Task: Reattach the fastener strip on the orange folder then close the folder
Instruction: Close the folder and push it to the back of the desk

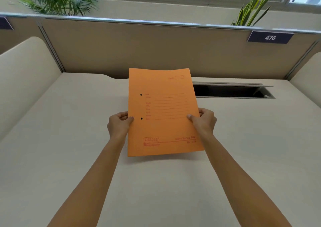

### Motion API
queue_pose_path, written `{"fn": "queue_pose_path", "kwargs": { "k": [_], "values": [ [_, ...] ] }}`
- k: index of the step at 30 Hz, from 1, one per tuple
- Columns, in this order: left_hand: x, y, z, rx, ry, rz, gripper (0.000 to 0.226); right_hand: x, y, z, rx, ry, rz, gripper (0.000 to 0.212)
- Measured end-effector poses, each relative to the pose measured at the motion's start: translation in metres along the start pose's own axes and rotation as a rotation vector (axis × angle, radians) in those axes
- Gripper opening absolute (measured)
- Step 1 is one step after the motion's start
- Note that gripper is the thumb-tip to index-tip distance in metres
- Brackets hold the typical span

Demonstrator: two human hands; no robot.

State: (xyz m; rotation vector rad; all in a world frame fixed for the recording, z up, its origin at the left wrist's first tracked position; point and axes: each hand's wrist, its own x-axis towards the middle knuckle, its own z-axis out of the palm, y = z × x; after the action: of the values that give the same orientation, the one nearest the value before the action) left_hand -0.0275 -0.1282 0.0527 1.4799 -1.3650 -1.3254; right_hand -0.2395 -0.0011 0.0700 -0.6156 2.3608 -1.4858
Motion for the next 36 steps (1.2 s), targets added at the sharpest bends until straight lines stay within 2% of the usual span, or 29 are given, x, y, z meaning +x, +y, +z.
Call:
{"fn": "queue_pose_path", "kwargs": {
  "k": [13, 21, 25, 27, 30, 33, 36],
  "values": [
    [0.086, -0.017, 0.037, 0.041, 0.004, -0.058, 0.032, 0.077, 0.019, 0.06, -0.087, -0.025, 0.065, 0.028],
    [0.105, -0.023, 0.043, 0.09, 0.05, -0.053, 0.029, 0.093, 0.029, 0.078, -0.163, -0.027, 0.082, 0.022],
    [0.101, -0.023, 0.044, 0.159, 0.066, 0.013, 0.026, 0.092, 0.031, 0.078, -0.222, -0.046, 0.027, 0.016],
    [0.097, -0.023, 0.044, 0.186, 0.07, 0.04, 0.027, 0.09, 0.031, 0.076, -0.262, -0.065, 0.007, 0.021],
    [0.088, -0.026, 0.04, 0.232, 0.029, 0.093, 0.04, 0.083, 0.035, 0.069, -0.312, -0.035, -0.042, 0.041],
    [0.075, -0.035, 0.029, 0.293, -0.043, 0.16, 0.056, 0.063, 0.042, 0.055, -0.093, -0.011, -0.104, 0.047],
    [0.058, -0.049, 0.013, 0.338, -0.186, 0.257, 0.068, 0.04, 0.056, 0.044, -0.071, -0.134, -0.209, 0.05]
  ]
}}
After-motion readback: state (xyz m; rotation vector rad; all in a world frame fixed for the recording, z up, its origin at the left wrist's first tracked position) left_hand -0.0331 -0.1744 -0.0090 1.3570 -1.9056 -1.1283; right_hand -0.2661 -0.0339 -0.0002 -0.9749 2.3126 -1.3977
